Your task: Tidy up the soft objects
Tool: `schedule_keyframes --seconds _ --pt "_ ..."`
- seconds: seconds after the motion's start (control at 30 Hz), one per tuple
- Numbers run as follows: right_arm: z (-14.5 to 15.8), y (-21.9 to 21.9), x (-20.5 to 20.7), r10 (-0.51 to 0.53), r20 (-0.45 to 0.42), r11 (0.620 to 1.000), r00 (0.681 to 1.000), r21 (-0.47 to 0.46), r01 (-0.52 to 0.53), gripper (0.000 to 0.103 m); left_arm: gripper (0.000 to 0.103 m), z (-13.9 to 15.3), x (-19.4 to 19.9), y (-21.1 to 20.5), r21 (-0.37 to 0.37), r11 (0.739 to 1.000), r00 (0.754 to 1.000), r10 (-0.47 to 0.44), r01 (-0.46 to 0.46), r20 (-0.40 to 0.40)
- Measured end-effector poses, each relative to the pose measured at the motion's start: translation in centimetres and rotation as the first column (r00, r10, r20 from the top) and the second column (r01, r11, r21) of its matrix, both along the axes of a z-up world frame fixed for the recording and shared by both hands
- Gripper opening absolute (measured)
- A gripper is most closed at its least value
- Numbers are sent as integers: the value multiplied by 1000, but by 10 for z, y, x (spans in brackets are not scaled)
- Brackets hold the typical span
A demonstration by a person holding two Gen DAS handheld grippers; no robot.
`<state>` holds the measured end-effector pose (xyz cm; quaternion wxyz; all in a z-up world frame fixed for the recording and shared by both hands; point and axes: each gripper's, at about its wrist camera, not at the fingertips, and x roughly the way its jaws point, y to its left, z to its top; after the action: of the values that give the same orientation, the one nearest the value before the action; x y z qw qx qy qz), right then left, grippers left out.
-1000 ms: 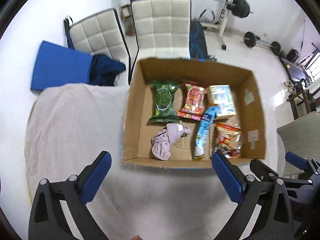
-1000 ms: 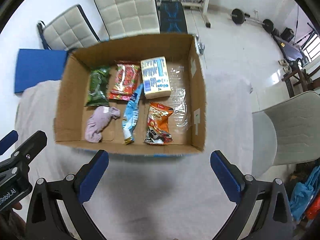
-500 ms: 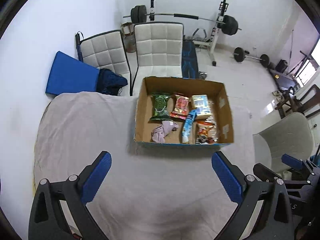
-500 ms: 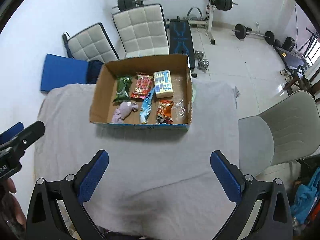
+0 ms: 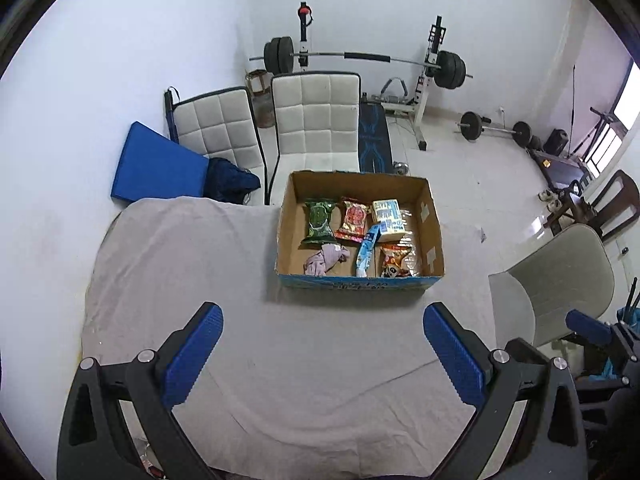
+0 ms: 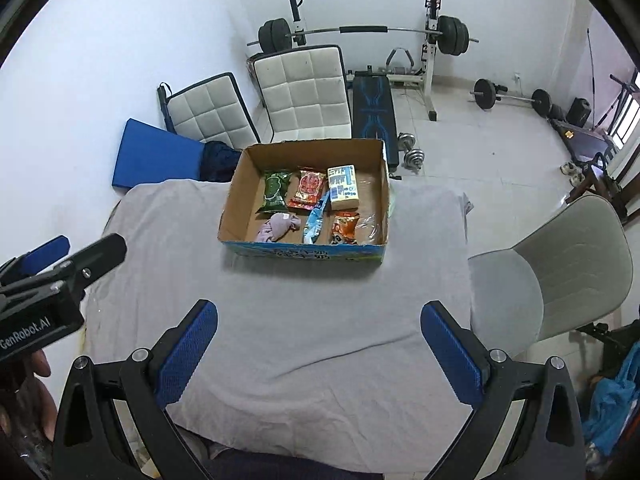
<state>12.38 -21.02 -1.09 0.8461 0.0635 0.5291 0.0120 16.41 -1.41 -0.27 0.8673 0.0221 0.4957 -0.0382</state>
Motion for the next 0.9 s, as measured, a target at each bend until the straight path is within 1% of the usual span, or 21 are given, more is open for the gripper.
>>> schedule_keyframes --seconds 0.17,0.57,0.9 --pt "15 -4 -1 -23 49 999 999 -32 24 103 103 6 -7 -1 1 1000 1000 3 -3 27" --pt "42 -7 10 -48 140 995 989 -85 60 103 103 11 -7 -4 14 1000 997 14 -15 80" --pt "51 -9 13 -51 161 993 986 -96 67 103 103 20 -6 2 2 999 994 35 -36 108"
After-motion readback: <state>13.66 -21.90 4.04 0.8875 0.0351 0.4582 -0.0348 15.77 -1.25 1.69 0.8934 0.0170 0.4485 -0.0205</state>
